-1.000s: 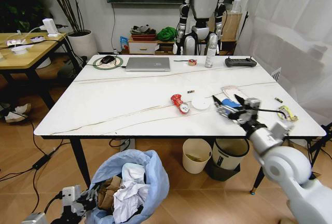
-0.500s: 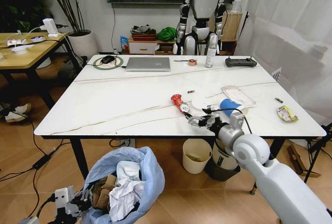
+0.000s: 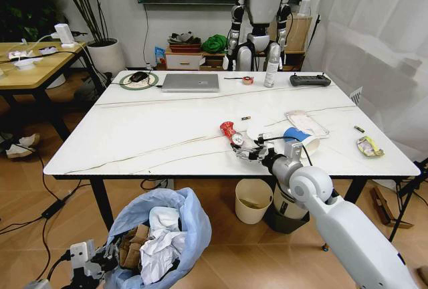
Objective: Pick up the trash bin and place the trash from the table into it.
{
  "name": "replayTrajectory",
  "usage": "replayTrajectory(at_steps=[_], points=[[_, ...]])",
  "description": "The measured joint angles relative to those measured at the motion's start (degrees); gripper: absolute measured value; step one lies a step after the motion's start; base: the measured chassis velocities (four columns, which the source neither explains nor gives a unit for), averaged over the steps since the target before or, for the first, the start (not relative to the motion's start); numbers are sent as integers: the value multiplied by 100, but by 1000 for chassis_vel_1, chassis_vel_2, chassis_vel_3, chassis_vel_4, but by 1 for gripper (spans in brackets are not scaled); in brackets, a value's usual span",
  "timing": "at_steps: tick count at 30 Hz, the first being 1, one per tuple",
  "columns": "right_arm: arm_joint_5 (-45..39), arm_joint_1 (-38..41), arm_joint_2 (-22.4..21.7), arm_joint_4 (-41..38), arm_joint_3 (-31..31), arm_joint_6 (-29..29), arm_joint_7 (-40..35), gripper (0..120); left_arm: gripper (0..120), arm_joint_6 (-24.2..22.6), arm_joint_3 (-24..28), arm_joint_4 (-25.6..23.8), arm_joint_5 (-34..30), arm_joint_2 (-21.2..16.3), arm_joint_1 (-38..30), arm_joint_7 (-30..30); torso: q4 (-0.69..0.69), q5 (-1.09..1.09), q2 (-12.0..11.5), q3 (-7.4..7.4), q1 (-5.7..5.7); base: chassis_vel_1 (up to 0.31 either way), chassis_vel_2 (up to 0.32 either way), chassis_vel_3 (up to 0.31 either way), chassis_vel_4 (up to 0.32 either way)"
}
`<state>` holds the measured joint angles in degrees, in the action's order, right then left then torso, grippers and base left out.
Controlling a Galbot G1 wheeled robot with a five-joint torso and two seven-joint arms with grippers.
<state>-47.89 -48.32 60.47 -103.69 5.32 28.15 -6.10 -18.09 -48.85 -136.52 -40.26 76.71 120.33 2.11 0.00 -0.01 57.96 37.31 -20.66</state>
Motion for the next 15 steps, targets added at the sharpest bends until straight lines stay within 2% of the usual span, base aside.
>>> replayTrajectory(at_steps=[15], points=[[104,285,234,312,-178,-52,56,100,0,-15,-13,-2,-43,-56,-42,-11,0,1,0,0,0,0,0,0,0]])
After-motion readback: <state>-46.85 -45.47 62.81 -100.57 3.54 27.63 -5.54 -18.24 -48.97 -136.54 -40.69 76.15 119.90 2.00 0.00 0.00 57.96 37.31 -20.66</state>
